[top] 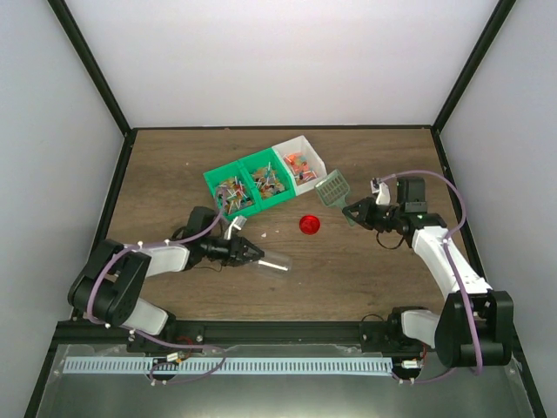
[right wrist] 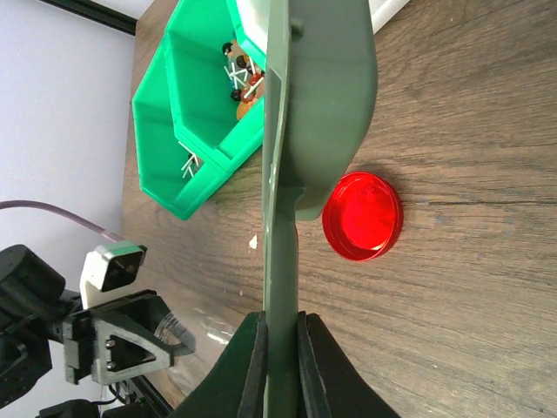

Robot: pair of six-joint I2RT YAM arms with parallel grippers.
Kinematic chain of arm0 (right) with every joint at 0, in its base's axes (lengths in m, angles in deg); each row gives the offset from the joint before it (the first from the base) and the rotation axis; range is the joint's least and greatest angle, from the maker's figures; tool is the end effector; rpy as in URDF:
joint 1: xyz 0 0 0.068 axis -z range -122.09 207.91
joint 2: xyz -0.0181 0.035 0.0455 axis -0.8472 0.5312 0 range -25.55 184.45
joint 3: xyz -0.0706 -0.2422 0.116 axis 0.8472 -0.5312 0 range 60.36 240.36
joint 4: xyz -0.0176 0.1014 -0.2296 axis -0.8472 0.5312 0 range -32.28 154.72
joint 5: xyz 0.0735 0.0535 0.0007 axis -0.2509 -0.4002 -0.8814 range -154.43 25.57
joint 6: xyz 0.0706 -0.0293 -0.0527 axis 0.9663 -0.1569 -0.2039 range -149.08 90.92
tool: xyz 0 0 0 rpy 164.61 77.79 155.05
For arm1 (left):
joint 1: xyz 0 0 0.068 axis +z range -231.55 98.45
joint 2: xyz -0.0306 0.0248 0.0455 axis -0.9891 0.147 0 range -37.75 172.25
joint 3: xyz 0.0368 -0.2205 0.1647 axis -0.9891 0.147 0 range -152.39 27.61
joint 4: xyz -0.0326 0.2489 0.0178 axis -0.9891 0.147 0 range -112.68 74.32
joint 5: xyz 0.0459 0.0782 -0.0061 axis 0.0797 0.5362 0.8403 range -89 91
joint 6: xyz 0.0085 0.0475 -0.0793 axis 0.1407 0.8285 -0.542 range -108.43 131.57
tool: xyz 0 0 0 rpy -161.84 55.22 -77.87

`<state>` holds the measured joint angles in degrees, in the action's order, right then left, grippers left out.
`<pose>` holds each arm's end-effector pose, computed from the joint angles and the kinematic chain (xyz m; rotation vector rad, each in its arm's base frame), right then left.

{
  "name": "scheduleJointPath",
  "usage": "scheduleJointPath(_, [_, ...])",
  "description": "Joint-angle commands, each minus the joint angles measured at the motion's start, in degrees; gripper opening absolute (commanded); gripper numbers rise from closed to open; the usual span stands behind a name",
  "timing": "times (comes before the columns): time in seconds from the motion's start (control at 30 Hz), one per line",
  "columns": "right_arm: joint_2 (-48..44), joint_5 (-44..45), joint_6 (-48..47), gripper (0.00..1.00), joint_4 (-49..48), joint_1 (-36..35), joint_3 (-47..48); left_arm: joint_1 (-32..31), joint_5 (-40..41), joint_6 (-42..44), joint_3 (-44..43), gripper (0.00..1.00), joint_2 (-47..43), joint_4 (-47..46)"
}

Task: Pack the candies
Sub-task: Adjust the packing bottle at the center of the board.

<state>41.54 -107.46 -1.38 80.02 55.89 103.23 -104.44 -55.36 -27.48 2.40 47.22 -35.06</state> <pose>0.2446 0.0657 0.2218 0.1627 2.3815 1.1397 0.2013 -0.1604 0.1206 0.1661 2.5523 -1.6525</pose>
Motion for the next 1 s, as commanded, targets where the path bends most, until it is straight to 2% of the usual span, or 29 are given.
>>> scheduleJointPath(0.0, [1.17,-0.22,-0.78,0.04,-1.2,0.53,0.58,-0.31,1.43,0.51,-1.7,0.21,-0.17,0.19])
scheduleJointPath(0.1, [1.66,-0.3,-0.67,0.04,-1.61,0.53,0.53,-0.31,2.75,0.61,-3.37,0.13,-1.99,2.75])
scheduleJointPath(0.23, [2.23,-0.64,-0.4,0.04,-2.49,0.53,0.04,-0.29,4.17,1.66,-7.7,0.09,-4.04,8.51])
scheduleJointPath(0.33, [2.59,-0.66,-0.37,0.04,-2.78,0.53,-0.26,-0.31,8.16,5.0,-14.27,0.07,-5.01,19.42])
scheduleJointPath(0.47, [2.92,-0.99,-0.19,0.04,-3.71,0.53,-0.87,-0.39,17.57,11.8,-26.05,0.06,-4.14,37.67])
scheduleJointPath(0.67, [3.89,-1.22,0.44,0.04,-5.07,0.48,-0.94,-0.76,29.46,17.29,-40.17,0.05,-1.43,58.24])
scheduleJointPath(0.8, [4.63,-1.66,0.62,0.04,-5.69,0.53,-0.36,-2.58,36.84,20.4,-45.71,0.05,0.36,67.83])
scheduleJointPath(0.97, [5.48,-1.79,0.14,0.04,-5.74,0.54,0.32,-6.16,45.0,21.47,-49.53,0.05,2.48,75.4])
